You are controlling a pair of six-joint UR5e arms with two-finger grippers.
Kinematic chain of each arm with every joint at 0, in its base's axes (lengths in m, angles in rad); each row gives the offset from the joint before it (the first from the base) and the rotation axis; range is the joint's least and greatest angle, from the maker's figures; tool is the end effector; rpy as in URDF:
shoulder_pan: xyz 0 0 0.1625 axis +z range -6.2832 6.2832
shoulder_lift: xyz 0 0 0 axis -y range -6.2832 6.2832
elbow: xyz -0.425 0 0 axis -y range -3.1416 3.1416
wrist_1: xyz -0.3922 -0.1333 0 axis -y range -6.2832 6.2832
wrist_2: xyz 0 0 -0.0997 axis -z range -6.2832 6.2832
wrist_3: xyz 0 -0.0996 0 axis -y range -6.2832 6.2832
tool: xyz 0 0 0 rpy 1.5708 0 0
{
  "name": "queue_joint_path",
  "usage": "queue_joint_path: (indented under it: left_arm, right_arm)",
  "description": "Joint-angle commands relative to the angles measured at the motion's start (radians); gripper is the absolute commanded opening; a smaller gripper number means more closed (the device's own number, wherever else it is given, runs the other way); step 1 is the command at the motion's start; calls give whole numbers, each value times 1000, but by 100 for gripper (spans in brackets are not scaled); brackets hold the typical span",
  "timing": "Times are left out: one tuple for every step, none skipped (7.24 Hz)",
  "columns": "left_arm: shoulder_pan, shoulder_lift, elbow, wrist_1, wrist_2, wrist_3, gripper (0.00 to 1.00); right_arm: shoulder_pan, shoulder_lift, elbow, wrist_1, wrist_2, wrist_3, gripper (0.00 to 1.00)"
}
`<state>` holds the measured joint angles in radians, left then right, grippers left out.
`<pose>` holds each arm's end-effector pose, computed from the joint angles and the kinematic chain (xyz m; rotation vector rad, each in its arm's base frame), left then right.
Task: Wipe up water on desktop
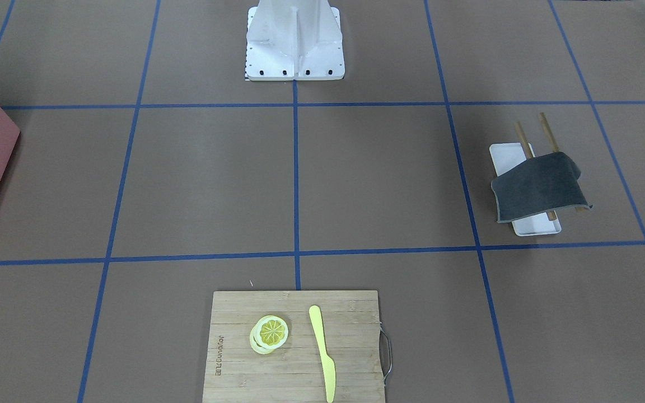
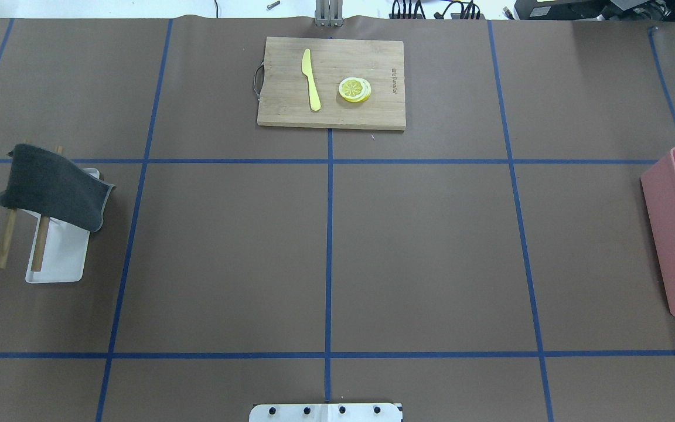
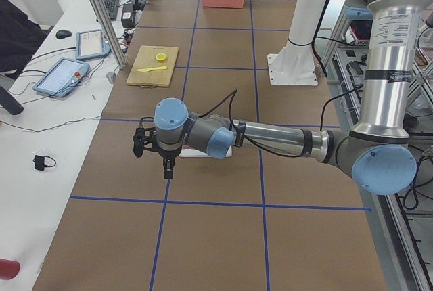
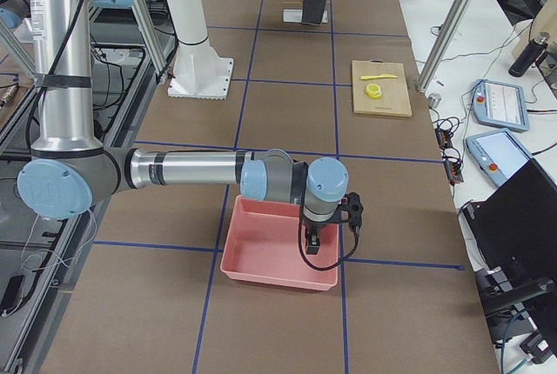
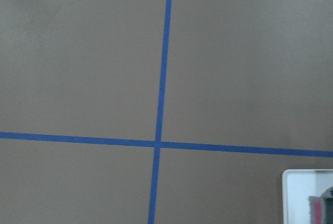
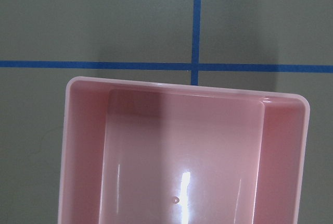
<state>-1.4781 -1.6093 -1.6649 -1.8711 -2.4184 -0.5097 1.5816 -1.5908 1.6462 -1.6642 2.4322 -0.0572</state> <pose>-0.0099 -0.5265 0.5533 0.1409 0.9174 -0.2033 0.0629 -0.4796 0.6343 -0.0063 -0.8620 -0.0271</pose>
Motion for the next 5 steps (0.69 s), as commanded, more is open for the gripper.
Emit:
queue_joint_path:
  left_arm:
    - [160, 5, -19, -126, -5, -292, 98]
    - [217, 5, -18, -166, -5, -349, 98]
    - [263, 5, -15, -201, -2, -375, 97]
    - [297, 5, -12, -206, 4, -375, 96]
    - [314, 0, -16, -207, 5, -375, 92]
  right_arm:
    - [0, -1, -2, 9, 1, 0, 100]
    - [0, 0, -2, 9, 1, 2, 100]
    - [0, 0, -2, 8, 2, 2, 100]
    - [0, 0, -2, 9, 2, 2, 100]
    - [0, 2, -2, 8, 2, 2, 100]
